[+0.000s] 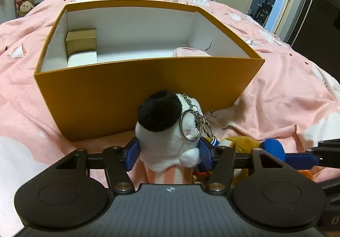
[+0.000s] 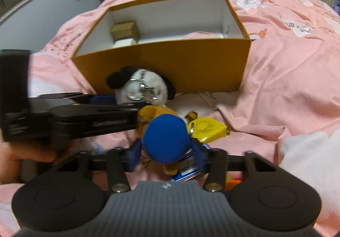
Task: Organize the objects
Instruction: 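Grasp the white panda plush with the left gripper while the right gripper grasps the blue-hat dog plush, then lift the panda plush and dog plush off the bedspread with both grippers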
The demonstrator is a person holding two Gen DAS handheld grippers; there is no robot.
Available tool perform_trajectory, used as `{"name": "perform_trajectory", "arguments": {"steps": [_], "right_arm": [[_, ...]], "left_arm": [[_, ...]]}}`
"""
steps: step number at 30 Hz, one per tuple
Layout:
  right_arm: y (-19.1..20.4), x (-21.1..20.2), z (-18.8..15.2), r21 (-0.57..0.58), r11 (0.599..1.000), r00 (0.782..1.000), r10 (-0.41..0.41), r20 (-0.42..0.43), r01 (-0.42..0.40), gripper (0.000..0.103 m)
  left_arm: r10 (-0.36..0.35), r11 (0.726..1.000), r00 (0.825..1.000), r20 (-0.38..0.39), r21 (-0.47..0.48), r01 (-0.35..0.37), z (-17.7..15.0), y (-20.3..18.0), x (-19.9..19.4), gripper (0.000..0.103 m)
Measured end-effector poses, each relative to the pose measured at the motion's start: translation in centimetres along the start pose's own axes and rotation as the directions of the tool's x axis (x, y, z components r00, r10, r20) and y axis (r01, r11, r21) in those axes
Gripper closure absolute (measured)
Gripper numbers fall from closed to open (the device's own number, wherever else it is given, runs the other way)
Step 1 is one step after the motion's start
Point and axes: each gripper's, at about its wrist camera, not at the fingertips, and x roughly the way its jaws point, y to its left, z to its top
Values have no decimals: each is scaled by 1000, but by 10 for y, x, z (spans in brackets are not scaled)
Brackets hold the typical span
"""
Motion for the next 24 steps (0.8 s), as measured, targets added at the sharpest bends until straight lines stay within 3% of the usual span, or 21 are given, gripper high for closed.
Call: {"name": "perform_trajectory", "arguments": {"steps": [7,13,17,24], "right_arm": [[-7,-39,11,-7,999,998,46,51,-46,60],[-4,-71,30,-134,986,992,93,-84,-104,60],[-7,-49,37,-139,986,982,72,-176,-97,59],[-9,-5,55,-56,995,995,77,-57,-81,59]], "left_arm": [[-20,999,999,-29,-44,19,2,5,-40,40],[-23,999,996,-82,-38,20,0,5,-64,40],[-22,998,995,-93,-57,17,-1,6,-53,40],[-25,993,996,-83,-114,15,-4,18,-33,41]]}}
